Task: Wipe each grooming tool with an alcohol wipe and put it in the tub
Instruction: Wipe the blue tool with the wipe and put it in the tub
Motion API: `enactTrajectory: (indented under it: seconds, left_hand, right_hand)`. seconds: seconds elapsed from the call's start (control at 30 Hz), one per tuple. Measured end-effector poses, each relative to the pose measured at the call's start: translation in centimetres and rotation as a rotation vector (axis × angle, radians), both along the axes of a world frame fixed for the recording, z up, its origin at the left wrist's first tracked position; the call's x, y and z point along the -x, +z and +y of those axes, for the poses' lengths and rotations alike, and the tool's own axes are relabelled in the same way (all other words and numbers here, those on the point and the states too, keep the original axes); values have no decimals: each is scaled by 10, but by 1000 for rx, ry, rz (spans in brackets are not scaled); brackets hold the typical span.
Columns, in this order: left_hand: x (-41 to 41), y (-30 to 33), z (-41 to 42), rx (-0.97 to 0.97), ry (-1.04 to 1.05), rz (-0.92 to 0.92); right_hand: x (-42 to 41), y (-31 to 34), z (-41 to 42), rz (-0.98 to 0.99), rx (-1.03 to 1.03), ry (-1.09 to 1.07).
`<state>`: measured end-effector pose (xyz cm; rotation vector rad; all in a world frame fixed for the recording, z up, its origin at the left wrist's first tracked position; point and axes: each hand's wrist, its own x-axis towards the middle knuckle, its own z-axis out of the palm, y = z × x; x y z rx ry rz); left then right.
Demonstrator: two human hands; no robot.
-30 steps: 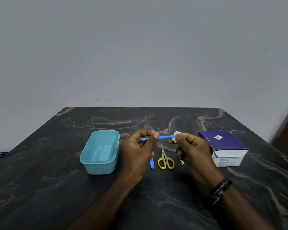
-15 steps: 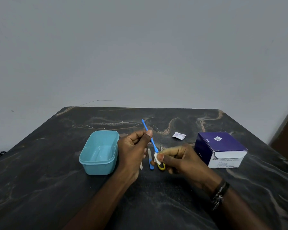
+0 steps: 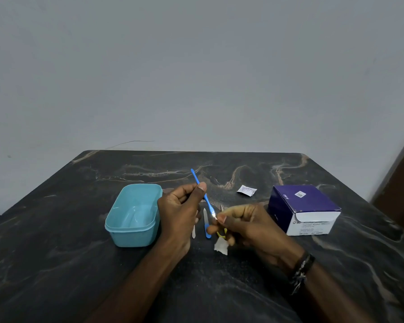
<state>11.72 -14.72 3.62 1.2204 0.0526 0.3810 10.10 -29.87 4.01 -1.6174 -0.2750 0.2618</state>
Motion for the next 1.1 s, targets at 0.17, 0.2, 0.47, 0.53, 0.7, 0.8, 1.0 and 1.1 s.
enactTrajectory:
  seconds: [0.17, 0.2, 0.47, 0.53, 0.7, 0.8, 1.0, 1.1]
  left_hand:
    - [-1, 1, 1, -34, 48, 6]
    - [-1, 1, 1, -31, 58, 6]
    - [-1, -3, -1, -64, 36, 40]
    - [-1, -3, -1, -67, 33, 40]
    - [1, -3, -1, -78, 24, 46]
    - [1, -3, -2, -81, 23, 47]
    - [1, -4, -2, -101, 11, 35]
    - [0, -7, -3, -138, 7, 35]
  right_hand:
    - [-2, -1, -2, -49, 71, -114]
    - [-3, -1, -5, -93, 121, -149]
    - [-8, -2, -20, -368, 714, 48]
    - [-8, -4, -19, -379, 762, 58]
    - [-7, -6, -14, -433, 783, 64]
    - [-6, -5, -13, -440, 756, 38]
    - [-3, 4, -10, -292, 410, -168]
    - [1, 8, -8, -206, 242, -209]
